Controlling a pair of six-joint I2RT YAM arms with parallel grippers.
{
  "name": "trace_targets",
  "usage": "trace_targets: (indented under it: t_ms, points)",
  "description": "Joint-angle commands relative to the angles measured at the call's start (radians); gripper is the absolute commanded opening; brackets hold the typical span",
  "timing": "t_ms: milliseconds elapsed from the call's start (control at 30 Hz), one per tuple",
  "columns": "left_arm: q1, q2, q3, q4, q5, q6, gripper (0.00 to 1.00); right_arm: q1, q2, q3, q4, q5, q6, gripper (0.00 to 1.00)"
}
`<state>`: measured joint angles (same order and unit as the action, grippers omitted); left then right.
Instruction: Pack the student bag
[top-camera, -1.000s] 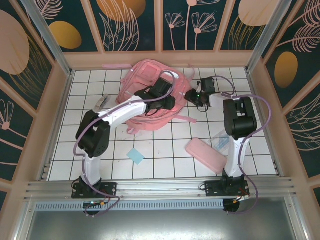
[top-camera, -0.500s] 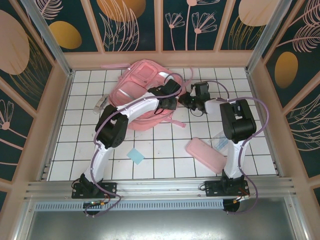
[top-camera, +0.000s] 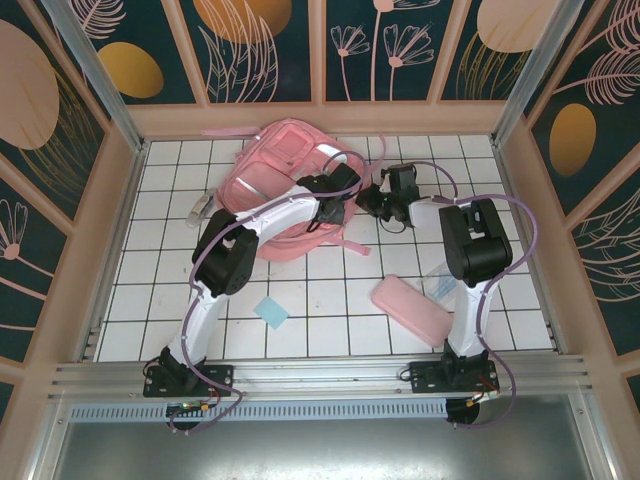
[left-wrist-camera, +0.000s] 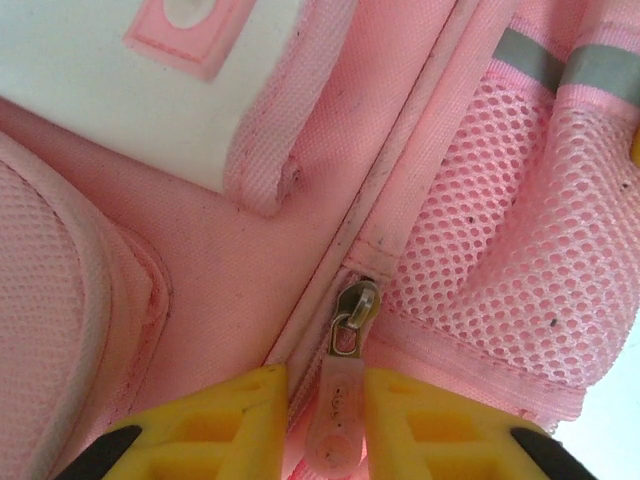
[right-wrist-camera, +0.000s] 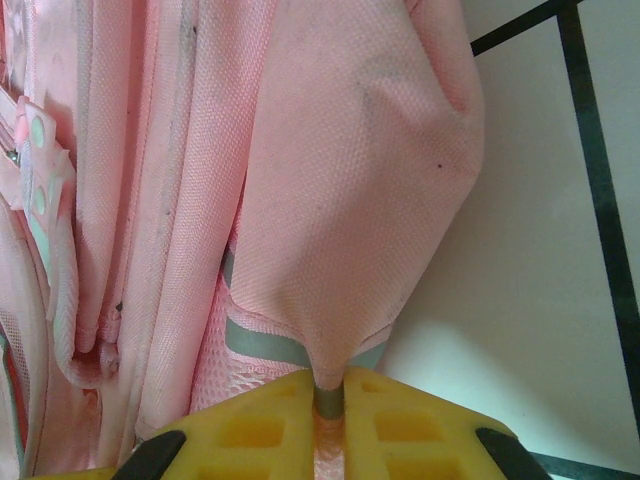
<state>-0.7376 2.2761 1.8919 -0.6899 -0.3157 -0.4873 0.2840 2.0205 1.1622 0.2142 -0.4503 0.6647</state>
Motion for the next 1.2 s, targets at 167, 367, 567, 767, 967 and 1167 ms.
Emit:
trace_targets:
  t_ms: [167, 367, 567, 767, 967, 1167]
  points:
    - [-0.005, 0.042, -0.013, -0.028, 0.050, 0.008, 0.23, 0.010, -0.012, 0.046, -0.007, 0.004, -0.012, 0.13]
    - [-0.004, 0.068, -0.057, -0.055, 0.031, 0.004, 0.34, 0.010, -0.008, 0.056, -0.008, 0.017, -0.014, 0.13]
    - [-0.004, 0.117, -0.053, -0.051, 0.074, 0.004, 0.33, 0.025, 0.017, 0.076, -0.007, 0.033, -0.007, 0.20]
    - [-0.002, 0.144, -0.063, -0.047, 0.091, 0.011, 0.11, 0.050, 0.071, 0.101, -0.003, 0.047, 0.013, 0.32]
    - [0.003, 0.103, -0.061, -0.061, 0.038, 0.027, 0.00, 0.052, 0.103, 0.112, -0.009, 0.080, 0.030, 0.20]
    - [0.005, 0.048, -0.013, -0.133, -0.002, 0.085, 0.00, 0.041, 0.101, 0.112, -0.003, 0.152, 0.047, 0.00]
